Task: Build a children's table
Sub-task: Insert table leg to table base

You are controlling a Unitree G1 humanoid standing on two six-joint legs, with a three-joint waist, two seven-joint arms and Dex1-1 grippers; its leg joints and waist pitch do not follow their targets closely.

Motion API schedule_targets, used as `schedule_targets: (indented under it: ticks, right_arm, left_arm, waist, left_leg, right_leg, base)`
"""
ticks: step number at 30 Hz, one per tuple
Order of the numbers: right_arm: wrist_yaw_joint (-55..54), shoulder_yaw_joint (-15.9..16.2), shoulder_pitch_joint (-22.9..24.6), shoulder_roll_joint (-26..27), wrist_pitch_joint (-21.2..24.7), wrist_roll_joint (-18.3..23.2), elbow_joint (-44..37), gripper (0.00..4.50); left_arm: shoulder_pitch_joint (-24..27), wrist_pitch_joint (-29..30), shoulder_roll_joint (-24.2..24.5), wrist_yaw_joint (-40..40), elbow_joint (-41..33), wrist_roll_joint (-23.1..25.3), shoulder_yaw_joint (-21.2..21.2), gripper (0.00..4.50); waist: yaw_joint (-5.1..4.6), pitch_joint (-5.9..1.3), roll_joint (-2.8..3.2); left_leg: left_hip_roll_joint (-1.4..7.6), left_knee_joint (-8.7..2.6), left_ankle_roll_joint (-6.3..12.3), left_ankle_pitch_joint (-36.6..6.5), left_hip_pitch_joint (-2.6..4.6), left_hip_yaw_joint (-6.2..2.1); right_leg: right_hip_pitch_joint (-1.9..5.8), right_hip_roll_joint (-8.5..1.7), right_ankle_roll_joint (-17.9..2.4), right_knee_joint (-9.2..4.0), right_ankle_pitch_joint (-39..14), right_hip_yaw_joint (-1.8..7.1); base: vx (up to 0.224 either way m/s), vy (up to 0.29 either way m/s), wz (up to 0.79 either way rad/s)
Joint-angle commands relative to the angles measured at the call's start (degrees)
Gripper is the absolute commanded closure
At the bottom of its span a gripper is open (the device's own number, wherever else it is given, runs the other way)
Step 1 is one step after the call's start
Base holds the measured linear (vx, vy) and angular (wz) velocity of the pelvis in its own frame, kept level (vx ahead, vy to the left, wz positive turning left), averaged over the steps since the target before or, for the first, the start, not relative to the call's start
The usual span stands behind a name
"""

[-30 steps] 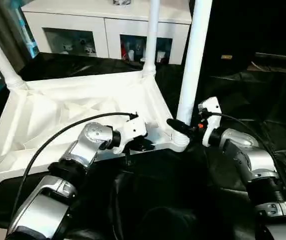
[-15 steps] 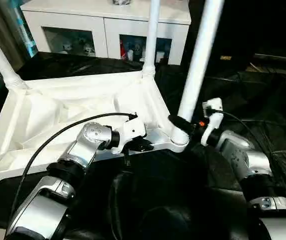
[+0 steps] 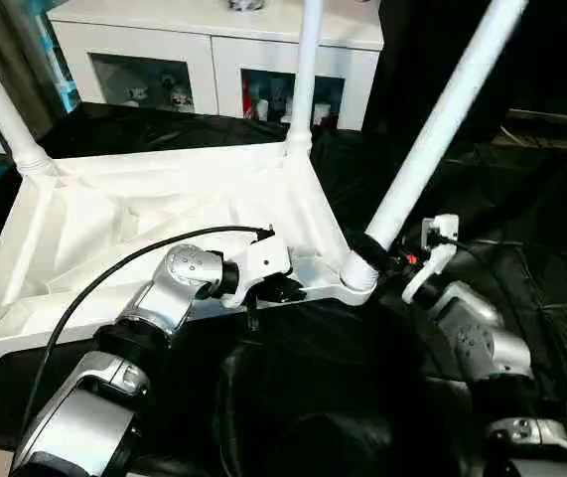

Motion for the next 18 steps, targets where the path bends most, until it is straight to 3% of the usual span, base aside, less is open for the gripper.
schedule_targets:
  ticks: [1,7,10,12,18]
  right_arm:
    - [-1.0,-0.4,3.3,0.2,-0.2,-1.1,2.7,2.57]
    - [-0.7,-0.1,4.9,1.0,-3.4,-2.0,2.9,2.58]
    - [-0.8,1.8,5.7,0.7,-7.0,-4.8,2.9,2.59]
    - [-0.4,4.8,6.0,-0.3,-9.7,-8.2,1.6,2.59]
    - [0.1,7.3,5.7,-1.5,-10.7,-11.3,0.3,2.59]
  left_arm:
    - [0.0,-1.0,0.1,0.3,1.4,0.1,-0.1,4.50]
    - [-0.5,-1.3,0.2,0.7,2.1,0.2,0.1,4.50]
    - [-0.9,-1.6,0.2,1.1,2.6,0.3,0.2,4.50]
    - [-1.3,-1.9,0.2,1.4,3.1,0.4,0.3,4.50]
    - [-1.2,-2.2,0.0,1.5,3.2,0.4,0.2,4.50]
  waist:
    - [-0.11,-3.53,-0.02]
    - [-0.12,-3.51,0.28]
    - [-0.17,-3.44,0.45]
    - [-0.23,-3.37,0.43]
    - [-0.26,-3.37,0.38]
  left_leg:
    - [4.37,-4.73,4.25,-1.2,0.41,-1.31]
    - [4.39,-4.88,3.59,-2.5,0.45,-1.34]
    - [4.35,-4.99,3.14,-3.0,0.40,-1.40]
    - [4.30,-5.06,2.59,-3.7,0.44,-1.40]
    - [4.33,-5.13,2.98,-3.6,0.36,-1.46]
  right_leg:
    - [2.65,-6.06,-18.2,-3.37,4.5,2.96]
    - [2.59,-6.08,-17.9,-3.54,3.7,2.98]
    - [2.61,-6.02,-17.6,-3.64,3.2,2.95]
    - [2.60,-5.95,-17.2,-3.79,2.4,2.98]
    - [2.68,-5.91,-17.1,-3.75,3.0,3.06]
  base:
    - [0.000,0.000,0.00]
    - [0.000,0.000,0.00]
    - [0.000,0.000,0.00]
    - [0.000,0.000,0.00]
    - [0.000,0.000,0.00]
